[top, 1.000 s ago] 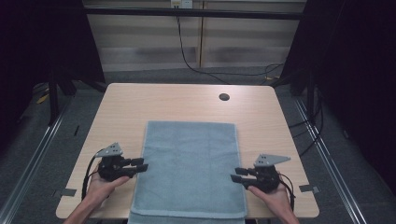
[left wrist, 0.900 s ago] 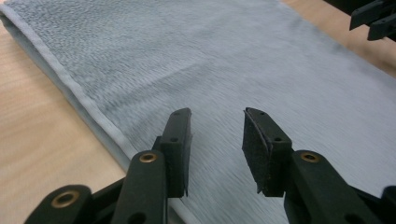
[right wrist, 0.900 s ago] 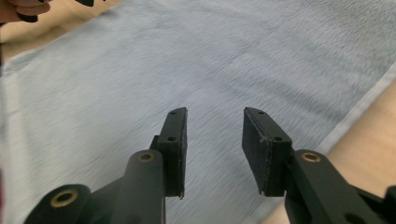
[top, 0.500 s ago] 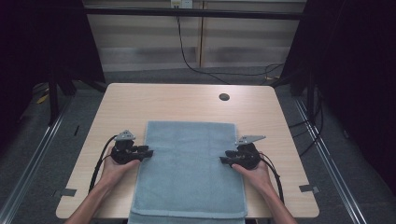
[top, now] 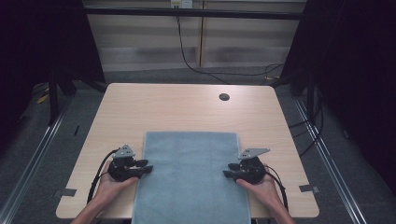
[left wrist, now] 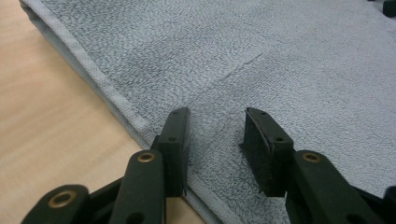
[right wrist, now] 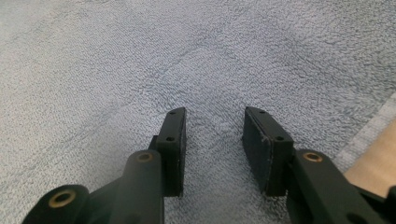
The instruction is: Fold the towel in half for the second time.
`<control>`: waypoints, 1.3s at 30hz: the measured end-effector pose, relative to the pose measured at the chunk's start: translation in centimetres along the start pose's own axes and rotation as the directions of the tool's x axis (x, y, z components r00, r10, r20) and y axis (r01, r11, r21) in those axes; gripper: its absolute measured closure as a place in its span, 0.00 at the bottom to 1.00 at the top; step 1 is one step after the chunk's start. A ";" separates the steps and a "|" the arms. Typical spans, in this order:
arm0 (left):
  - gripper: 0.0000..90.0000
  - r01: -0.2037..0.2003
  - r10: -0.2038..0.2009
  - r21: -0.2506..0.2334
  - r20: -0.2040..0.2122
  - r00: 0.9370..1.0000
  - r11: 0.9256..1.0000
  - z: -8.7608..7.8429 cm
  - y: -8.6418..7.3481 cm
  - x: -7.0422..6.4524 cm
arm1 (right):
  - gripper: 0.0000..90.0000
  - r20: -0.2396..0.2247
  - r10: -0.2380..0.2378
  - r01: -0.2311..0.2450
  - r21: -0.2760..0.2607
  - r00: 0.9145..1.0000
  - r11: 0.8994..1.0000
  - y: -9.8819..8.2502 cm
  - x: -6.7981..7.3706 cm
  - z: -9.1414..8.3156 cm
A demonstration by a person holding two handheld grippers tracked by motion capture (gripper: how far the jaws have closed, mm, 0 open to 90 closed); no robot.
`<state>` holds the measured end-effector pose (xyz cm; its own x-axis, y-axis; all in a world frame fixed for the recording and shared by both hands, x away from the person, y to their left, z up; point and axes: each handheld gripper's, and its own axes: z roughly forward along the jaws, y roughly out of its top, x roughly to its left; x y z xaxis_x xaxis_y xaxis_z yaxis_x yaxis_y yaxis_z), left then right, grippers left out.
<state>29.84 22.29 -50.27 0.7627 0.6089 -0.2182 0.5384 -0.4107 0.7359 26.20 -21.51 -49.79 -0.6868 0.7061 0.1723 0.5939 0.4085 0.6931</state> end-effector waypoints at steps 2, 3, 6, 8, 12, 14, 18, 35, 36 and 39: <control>0.67 -0.021 0.020 0.012 0.017 1.000 1.000 -0.6 -0.6 -0.6 | 0.68 -0.013 0.010 -0.010 0.009 1.000 1.000 -0.5 0.5 -0.5; 0.66 -0.024 0.023 0.014 0.027 0.999 1.000 -0.9 -0.9 -0.9 | 0.68 -0.021 0.013 -0.013 0.002 1.000 1.000 -0.8 0.9 -0.7; 0.65 -0.052 0.051 0.017 0.066 0.996 0.998 -1.6 -1.7 -1.5 | 0.68 -0.042 -0.001 0.002 0.017 0.999 1.000 -1.6 2.0 -1.3; 0.65 -0.039 0.037 0.027 0.083 0.996 0.999 -2.1 -2.1 -1.8 | 0.68 -0.061 0.004 -0.003 0.023 0.998 1.000 -2.0 2.7 -1.7; 0.60 -0.050 0.046 0.040 0.103 0.994 0.998 -2.6 -2.4 -2.4 | 0.66 -0.083 -0.029 0.033 0.045 0.996 0.998 -2.3 3.7 -2.3; 0.60 -0.044 0.039 0.040 0.114 0.993 0.998 -2.5 -1.9 -2.1 | 0.66 -0.082 -0.038 0.041 0.038 0.996 0.998 -2.2 3.6 -2.3; 0.57 -0.032 0.032 -0.004 0.076 0.997 0.999 -1.9 0.2 -1.1 | 0.64 -0.038 -0.024 0.023 -0.040 0.999 0.999 -0.4 1.8 -3.3; 0.49 0.046 -0.050 -0.055 -0.061 0.997 0.997 1.7 5.5 5.2 | 0.56 0.087 0.058 -0.052 -0.069 0.995 0.996 4.5 -7.3 1.2; 0.48 0.049 -0.052 -0.052 -0.067 0.996 0.997 1.7 5.4 5.4 | 0.55 0.095 0.054 -0.049 -0.054 0.994 0.997 4.3 -7.4 1.5; 0.43 0.057 -0.059 -0.027 -0.074 0.996 0.998 2.0 5.0 6.3 | 0.53 0.088 0.067 -0.062 -0.053 0.994 0.997 4.0 -7.7 1.9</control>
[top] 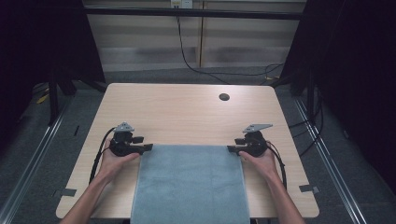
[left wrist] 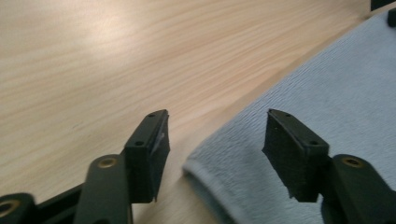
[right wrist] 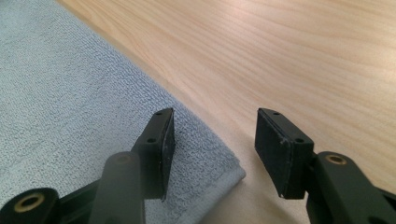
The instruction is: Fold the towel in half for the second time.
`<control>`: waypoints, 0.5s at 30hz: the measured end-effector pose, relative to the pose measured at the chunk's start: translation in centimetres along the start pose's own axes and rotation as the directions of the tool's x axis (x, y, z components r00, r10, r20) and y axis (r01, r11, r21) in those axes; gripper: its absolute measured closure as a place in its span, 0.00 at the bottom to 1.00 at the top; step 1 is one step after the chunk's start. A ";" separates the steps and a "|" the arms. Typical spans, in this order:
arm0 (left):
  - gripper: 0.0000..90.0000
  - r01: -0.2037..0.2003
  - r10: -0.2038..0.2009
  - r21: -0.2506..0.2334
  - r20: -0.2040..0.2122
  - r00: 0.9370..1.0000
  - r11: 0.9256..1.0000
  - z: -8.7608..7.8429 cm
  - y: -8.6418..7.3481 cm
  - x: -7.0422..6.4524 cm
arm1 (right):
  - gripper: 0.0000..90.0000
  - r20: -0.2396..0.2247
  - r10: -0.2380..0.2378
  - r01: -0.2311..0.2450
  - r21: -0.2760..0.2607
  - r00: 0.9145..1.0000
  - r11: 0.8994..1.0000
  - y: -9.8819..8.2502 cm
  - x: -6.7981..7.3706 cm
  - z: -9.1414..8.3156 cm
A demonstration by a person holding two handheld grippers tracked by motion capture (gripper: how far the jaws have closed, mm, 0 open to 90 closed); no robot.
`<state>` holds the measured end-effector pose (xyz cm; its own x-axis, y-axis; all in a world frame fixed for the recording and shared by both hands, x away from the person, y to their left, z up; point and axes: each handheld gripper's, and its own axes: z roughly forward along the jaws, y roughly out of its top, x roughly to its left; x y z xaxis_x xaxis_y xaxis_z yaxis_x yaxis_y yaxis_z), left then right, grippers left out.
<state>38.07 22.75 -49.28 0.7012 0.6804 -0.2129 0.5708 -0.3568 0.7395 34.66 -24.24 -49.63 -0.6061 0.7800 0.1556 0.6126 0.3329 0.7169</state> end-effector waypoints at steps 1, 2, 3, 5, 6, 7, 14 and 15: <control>0.42 0.004 -0.004 0.008 -0.007 1.000 1.000 0.1 -0.1 0.3 | 0.53 -0.001 0.003 -0.003 0.003 1.000 1.000 -0.1 -0.1 0.1; 0.41 0.009 -0.009 0.007 -0.002 1.000 1.000 0.2 -0.3 0.5 | 0.53 -0.006 0.000 0.000 0.002 1.000 1.000 -0.2 -0.1 0.2; 0.39 0.012 -0.011 0.011 -0.002 1.000 1.000 0.3 -0.3 0.7 | 0.53 -0.006 0.002 -0.002 0.006 1.000 1.000 -0.2 -0.2 0.3; 0.38 0.003 -0.003 0.019 0.002 1.000 1.000 0.4 -0.4 0.6 | 0.53 -0.009 0.003 -0.003 0.013 1.000 1.000 -0.3 -0.2 0.4; 0.38 -0.003 0.003 0.024 -0.001 1.000 1.000 0.5 -0.4 0.5 | 0.55 -0.009 0.001 -0.001 0.015 1.000 1.000 -0.4 -0.1 0.4; 0.38 -0.009 0.008 0.028 0.003 1.000 1.000 0.6 -0.4 0.4 | 0.56 -0.015 0.004 -0.004 0.021 1.000 1.000 -0.5 0.0 0.4; 0.51 -0.062 0.060 0.037 0.036 0.998 0.997 0.8 -1.0 -0.2 | 0.83 -0.040 -0.008 0.008 0.016 0.999 1.000 -1.0 0.5 0.4; 0.56 -0.079 0.077 0.039 0.046 0.996 0.996 0.7 -1.1 -0.5 | 0.86 -0.049 -0.011 0.011 0.017 0.999 1.000 -1.0 0.6 0.3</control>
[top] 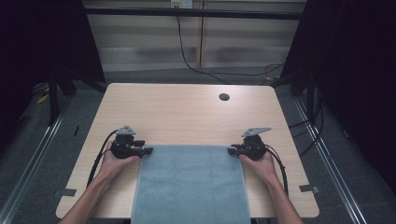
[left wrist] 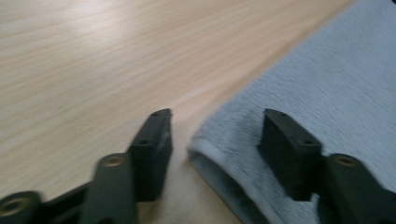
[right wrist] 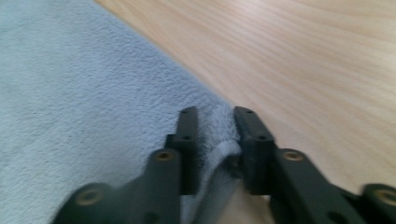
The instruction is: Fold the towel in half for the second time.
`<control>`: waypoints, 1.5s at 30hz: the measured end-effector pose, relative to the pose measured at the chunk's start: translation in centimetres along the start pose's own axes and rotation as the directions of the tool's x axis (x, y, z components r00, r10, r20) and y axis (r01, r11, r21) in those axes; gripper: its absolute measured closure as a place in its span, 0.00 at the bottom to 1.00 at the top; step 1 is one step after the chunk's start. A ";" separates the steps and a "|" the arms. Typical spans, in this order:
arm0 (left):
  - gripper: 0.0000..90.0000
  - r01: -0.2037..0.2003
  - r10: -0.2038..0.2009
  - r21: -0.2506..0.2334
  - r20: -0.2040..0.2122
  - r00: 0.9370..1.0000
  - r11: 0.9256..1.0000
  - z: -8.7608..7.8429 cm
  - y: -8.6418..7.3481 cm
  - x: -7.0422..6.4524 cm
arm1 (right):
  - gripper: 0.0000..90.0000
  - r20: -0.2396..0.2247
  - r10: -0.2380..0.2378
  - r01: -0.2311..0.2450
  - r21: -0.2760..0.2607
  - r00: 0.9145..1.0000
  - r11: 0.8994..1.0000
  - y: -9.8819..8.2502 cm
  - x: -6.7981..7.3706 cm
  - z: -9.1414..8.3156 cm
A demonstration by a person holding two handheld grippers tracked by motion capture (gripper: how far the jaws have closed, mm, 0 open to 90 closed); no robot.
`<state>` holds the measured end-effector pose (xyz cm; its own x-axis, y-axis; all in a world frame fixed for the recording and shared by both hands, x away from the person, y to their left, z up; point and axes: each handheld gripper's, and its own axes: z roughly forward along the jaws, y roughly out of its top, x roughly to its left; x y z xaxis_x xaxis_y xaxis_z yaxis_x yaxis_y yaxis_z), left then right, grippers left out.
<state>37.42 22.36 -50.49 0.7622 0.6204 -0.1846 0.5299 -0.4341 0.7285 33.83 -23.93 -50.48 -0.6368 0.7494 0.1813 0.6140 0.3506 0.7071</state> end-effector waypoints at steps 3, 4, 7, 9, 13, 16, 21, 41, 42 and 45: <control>0.79 -0.039 0.039 0.008 0.021 0.999 0.999 -0.3 -0.2 -0.6 | 0.92 0.001 0.007 -0.007 0.001 1.000 1.000 0.0 0.4 -0.2; 0.83 -0.041 0.040 0.009 0.034 0.999 0.999 -0.3 -0.3 -0.6 | 0.93 -0.009 0.010 -0.010 -0.005 1.000 1.000 0.0 0.4 -0.3; 0.89 -0.018 0.018 -0.009 0.049 0.999 1.000 -0.7 -0.3 -0.5 | 0.94 -0.018 0.023 -0.024 -0.024 1.000 0.999 -0.1 0.5 -0.5; 0.90 0.003 0.000 -0.042 0.057 0.998 0.999 -1.1 -0.1 -0.5 | 0.95 -0.026 0.037 -0.038 -0.054 0.999 0.998 0.1 0.3 -1.0; 0.90 0.053 -0.043 -0.107 0.091 0.995 0.993 -2.2 0.8 -0.4 | 0.95 -0.055 0.051 -0.058 -0.126 0.997 0.990 0.9 0.3 -2.3; 0.90 0.056 -0.042 -0.136 0.101 0.994 0.989 -2.8 1.7 -0.4 | 0.95 -0.060 0.037 -0.046 -0.146 0.997 0.988 1.9 0.5 -3.0; 0.89 0.073 -0.055 -0.176 0.105 0.993 0.982 -3.6 3.1 0.2 | 0.95 -0.056 0.044 -0.053 -0.174 0.997 0.983 3.5 0.3 -3.7; 0.93 0.047 -0.037 -0.321 0.038 0.999 0.946 -6.3 10.1 1.4 | 0.96 -0.001 0.028 -0.027 -0.296 1.000 0.955 10.6 -1.5 -7.4; 0.94 0.048 -0.037 -0.332 0.040 0.999 0.942 -6.4 10.4 1.5 | 0.96 0.006 0.026 -0.023 -0.301 1.000 0.953 10.9 -1.5 -7.6; 0.94 0.043 -0.036 -0.339 0.029 0.999 0.940 -6.4 11.3 1.6 | 0.96 0.013 0.035 -0.029 -0.320 0.999 0.947 11.4 -1.8 -8.0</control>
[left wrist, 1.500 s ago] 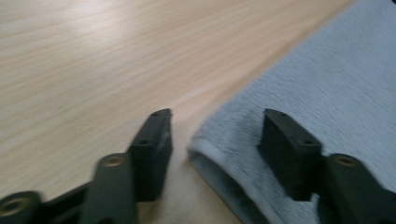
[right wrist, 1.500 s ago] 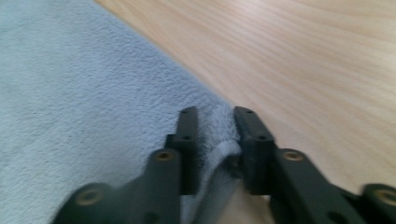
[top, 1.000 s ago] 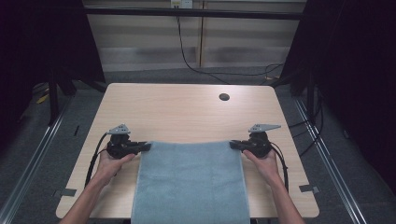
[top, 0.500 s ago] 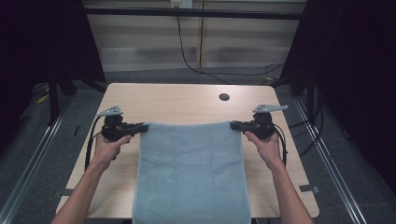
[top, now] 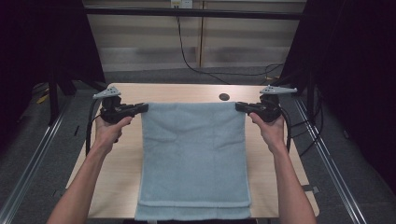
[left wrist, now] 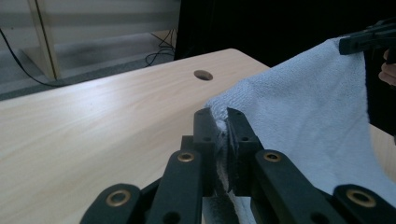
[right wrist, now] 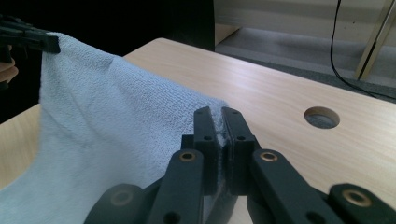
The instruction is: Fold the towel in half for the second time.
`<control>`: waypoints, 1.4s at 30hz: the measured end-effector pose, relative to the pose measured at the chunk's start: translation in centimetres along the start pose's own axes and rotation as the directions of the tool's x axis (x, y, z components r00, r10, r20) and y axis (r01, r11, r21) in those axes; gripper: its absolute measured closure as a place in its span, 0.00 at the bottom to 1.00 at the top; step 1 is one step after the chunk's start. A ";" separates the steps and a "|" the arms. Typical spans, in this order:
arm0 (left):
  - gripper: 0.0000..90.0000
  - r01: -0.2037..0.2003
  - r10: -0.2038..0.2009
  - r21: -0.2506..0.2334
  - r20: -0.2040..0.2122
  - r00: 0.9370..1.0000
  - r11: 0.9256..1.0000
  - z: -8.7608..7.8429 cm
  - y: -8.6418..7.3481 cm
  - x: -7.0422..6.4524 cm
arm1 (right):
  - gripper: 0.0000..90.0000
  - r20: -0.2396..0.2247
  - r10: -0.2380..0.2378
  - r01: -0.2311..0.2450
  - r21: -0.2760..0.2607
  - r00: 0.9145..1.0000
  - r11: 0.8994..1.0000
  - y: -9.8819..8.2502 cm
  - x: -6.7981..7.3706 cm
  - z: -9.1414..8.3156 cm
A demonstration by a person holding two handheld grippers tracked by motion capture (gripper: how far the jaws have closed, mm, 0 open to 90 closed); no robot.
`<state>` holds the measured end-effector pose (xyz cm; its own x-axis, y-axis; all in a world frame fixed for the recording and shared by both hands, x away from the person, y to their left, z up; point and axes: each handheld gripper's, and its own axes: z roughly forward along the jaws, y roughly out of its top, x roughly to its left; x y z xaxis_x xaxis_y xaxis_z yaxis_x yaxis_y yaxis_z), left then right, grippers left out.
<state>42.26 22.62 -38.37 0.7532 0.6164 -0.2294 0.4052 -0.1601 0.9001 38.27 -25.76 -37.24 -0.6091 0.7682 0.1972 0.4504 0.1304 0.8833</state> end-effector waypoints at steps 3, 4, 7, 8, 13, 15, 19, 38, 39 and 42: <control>0.94 0.015 -0.015 -0.017 -0.011 1.000 1.000 0.0 0.8 0.5 | 0.96 -0.001 0.010 -0.010 -0.009 1.000 1.000 0.3 -0.6 -0.1; 0.94 0.010 -0.010 -0.021 -0.007 1.000 1.000 0.0 1.1 0.6 | 0.96 -0.008 0.022 -0.022 -0.017 1.000 1.000 0.4 -0.8 -0.2; 0.94 -0.005 0.005 -0.030 -0.003 1.000 1.000 0.0 1.8 0.4 | 0.96 0.003 0.015 -0.015 -0.027 1.000 1.000 1.1 -1.0 -0.5; 0.94 -0.009 0.009 -0.031 -0.003 1.000 0.999 0.0 2.0 0.3 | 0.96 0.003 0.012 -0.012 -0.036 1.000 0.999 1.3 -1.0 -0.6; 0.94 -0.052 0.052 -0.007 -0.004 0.999 0.999 -1.0 0.9 -1.0 | 0.96 -0.001 -0.018 0.018 -0.030 1.000 0.999 0.3 0.1 -1.6; 0.94 -0.062 0.062 0.002 0.007 0.998 0.998 -1.5 -0.2 -1.4 | 0.96 -0.014 -0.015 0.015 -0.035 1.000 0.999 -0.8 0.5 -2.2; 0.94 -0.074 0.074 -0.007 0.025 0.997 0.997 -2.7 -1.9 -2.4 | 0.96 -0.048 -0.029 0.028 -0.028 0.998 0.999 -2.7 1.4 -2.6; 0.94 -0.048 0.043 0.050 0.093 0.995 0.998 -5.3 -8.0 -5.6 | 0.96 -0.110 -0.075 0.076 0.010 0.991 0.997 -7.5 5.0 -5.0; 0.94 -0.044 0.038 0.061 0.099 0.994 0.997 -5.4 -8.4 -5.6 | 0.96 -0.111 -0.079 0.082 0.018 0.991 0.996 -7.9 5.3 -5.2; 0.94 -0.036 0.025 0.108 0.103 0.994 0.994 -5.2 -9.7 -5.9 | 0.96 -0.130 -0.077 0.083 0.043 0.988 0.996 -9.2 5.9 -5.7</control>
<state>31.21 24.55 -43.86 0.8125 0.5294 -0.2441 0.4313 -0.2643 0.8626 26.81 -26.03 -41.76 -0.7218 0.6678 0.1820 0.4254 0.2207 0.8777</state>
